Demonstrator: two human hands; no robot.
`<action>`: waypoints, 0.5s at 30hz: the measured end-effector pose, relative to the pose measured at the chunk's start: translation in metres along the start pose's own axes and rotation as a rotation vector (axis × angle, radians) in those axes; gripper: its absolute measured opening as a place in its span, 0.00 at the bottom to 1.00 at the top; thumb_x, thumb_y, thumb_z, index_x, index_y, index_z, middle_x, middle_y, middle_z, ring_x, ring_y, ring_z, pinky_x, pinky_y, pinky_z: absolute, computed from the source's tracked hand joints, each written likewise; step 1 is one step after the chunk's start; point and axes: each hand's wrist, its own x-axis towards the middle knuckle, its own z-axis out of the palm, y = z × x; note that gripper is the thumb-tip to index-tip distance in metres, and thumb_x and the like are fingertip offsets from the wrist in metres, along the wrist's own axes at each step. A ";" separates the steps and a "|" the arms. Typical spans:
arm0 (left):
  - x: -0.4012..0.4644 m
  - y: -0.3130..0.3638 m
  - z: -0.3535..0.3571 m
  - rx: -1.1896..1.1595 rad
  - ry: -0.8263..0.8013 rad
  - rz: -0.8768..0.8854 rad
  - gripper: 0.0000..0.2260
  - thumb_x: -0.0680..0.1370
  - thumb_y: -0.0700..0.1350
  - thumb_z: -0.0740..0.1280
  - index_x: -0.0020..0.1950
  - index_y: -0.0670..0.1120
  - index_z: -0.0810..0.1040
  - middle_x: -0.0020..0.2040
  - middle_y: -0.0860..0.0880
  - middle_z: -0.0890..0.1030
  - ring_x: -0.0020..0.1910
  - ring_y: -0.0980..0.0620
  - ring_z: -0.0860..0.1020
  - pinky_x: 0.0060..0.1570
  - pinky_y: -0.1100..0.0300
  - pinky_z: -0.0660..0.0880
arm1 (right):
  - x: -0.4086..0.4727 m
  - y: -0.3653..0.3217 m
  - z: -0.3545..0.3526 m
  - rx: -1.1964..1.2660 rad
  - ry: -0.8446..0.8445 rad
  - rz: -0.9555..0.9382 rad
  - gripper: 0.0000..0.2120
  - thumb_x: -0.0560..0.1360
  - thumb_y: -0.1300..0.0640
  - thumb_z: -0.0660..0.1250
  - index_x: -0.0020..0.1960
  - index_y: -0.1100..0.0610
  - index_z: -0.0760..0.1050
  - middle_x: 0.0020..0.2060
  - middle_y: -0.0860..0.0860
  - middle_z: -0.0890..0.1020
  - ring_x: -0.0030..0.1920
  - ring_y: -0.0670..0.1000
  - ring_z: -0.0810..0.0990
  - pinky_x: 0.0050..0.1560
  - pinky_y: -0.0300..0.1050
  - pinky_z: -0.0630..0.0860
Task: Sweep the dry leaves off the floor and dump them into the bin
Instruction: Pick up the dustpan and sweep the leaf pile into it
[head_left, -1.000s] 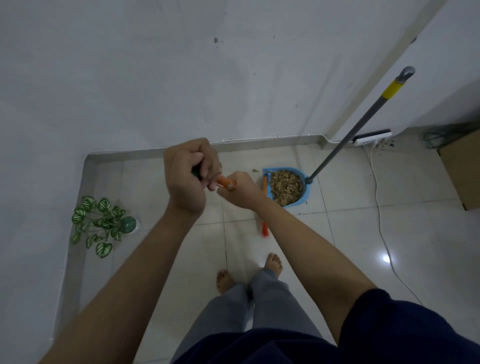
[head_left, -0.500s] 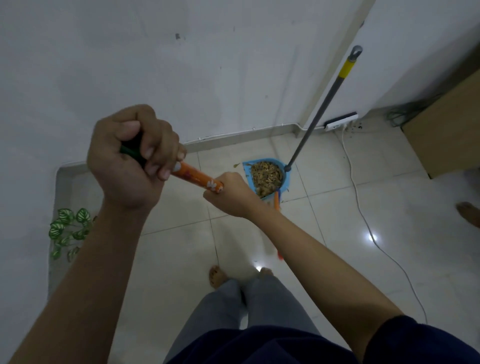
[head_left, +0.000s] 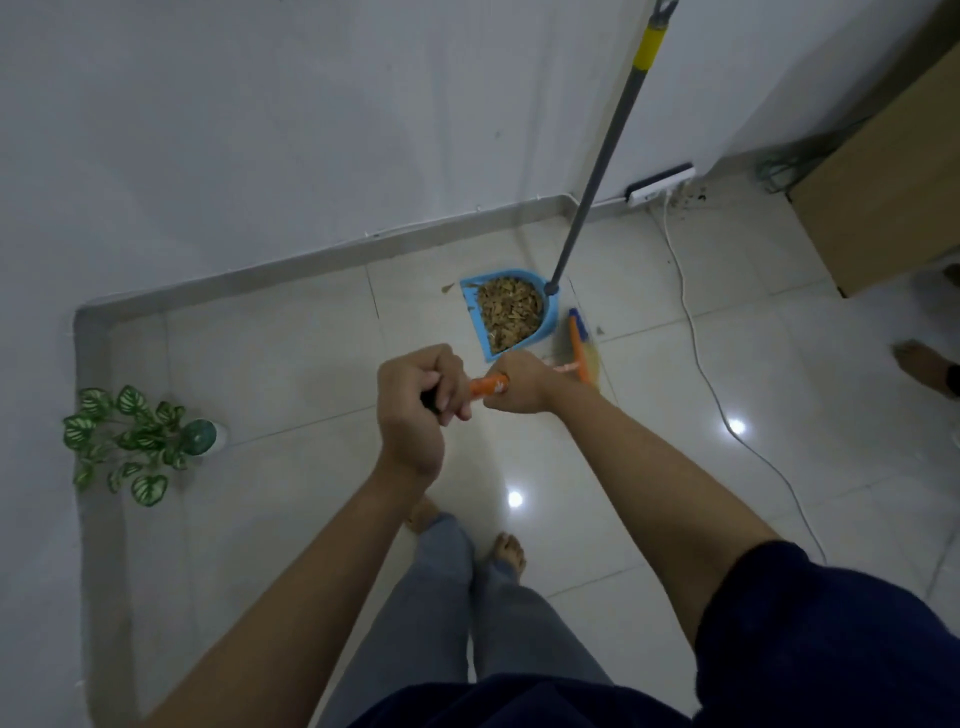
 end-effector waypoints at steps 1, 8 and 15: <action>-0.007 -0.001 -0.006 0.002 0.017 0.003 0.11 0.65 0.45 0.55 0.22 0.49 0.65 0.19 0.51 0.64 0.22 0.45 0.60 0.28 0.55 0.61 | 0.001 -0.005 0.009 -0.015 -0.014 -0.016 0.19 0.69 0.60 0.66 0.24 0.53 0.62 0.24 0.51 0.69 0.26 0.48 0.67 0.27 0.39 0.60; -0.045 0.041 -0.052 -0.020 -0.014 0.157 0.10 0.63 0.52 0.64 0.24 0.52 0.68 0.19 0.56 0.66 0.19 0.52 0.63 0.29 0.56 0.60 | -0.018 -0.066 0.053 0.078 -0.045 -0.154 0.17 0.70 0.58 0.66 0.25 0.57 0.65 0.25 0.52 0.72 0.26 0.50 0.70 0.29 0.41 0.65; -0.048 0.075 -0.029 -0.012 -0.271 0.273 0.14 0.69 0.59 0.64 0.31 0.50 0.74 0.25 0.54 0.73 0.25 0.50 0.71 0.34 0.59 0.66 | -0.067 -0.067 0.025 0.192 0.130 -0.160 0.18 0.70 0.58 0.65 0.23 0.54 0.64 0.22 0.49 0.69 0.23 0.47 0.67 0.25 0.39 0.62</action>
